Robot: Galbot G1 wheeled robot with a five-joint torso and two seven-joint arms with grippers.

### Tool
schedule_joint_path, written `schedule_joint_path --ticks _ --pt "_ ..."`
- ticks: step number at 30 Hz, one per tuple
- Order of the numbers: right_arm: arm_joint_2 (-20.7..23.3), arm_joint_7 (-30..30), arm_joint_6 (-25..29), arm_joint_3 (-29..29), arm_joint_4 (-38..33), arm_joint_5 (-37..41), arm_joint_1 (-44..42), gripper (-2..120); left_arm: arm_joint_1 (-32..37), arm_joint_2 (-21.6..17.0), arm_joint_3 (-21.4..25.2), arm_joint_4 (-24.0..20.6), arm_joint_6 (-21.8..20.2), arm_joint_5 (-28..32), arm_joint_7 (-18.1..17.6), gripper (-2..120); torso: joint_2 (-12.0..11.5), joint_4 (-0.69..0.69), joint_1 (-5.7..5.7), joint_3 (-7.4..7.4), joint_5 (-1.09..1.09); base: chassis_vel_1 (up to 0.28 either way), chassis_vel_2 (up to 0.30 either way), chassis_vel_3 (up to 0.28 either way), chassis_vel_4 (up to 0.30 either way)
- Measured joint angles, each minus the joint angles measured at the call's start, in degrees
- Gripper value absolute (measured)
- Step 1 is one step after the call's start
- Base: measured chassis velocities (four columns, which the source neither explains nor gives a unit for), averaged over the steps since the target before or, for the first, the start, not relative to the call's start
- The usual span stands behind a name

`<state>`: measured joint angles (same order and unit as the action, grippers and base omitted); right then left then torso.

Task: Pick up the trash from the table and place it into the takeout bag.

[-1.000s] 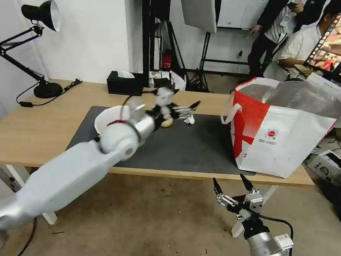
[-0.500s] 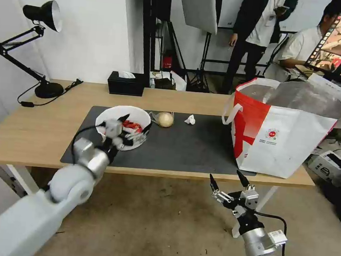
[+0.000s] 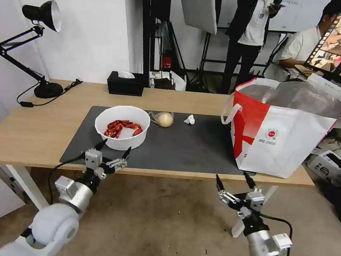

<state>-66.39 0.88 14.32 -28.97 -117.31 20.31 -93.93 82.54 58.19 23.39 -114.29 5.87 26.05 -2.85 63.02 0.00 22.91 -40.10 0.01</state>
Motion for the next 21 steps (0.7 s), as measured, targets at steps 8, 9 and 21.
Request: schedule_joint_path --ticks 8,9,21 --pt "0.1 0.8 0.8 0.1 1.5 0.0 -1.0 100 4.3 3.0 2.3 1.1 1.8 -3.5 0.4 100 0.0 0.0 0.0 0.0 0.0 0.0 0.0 0.0 0.0" --pt "0.1 1.1 0.9 0.2 1.7 0.0 -1.1 100 4.7 3.1 2.6 1.1 1.9 -3.7 0.4 100 0.0 0.0 0.01 0.0 0.0 0.0 0.0 0.0 0.0" --pt "0.0 1.8 0.9 0.7 2.1 -0.7 -1.4 100 7.0 3.5 4.1 0.7 2.4 -4.3 0.4 100 0.0 0.0 0.01 0.0 -0.01 0.0 0.0 0.0 0.0"
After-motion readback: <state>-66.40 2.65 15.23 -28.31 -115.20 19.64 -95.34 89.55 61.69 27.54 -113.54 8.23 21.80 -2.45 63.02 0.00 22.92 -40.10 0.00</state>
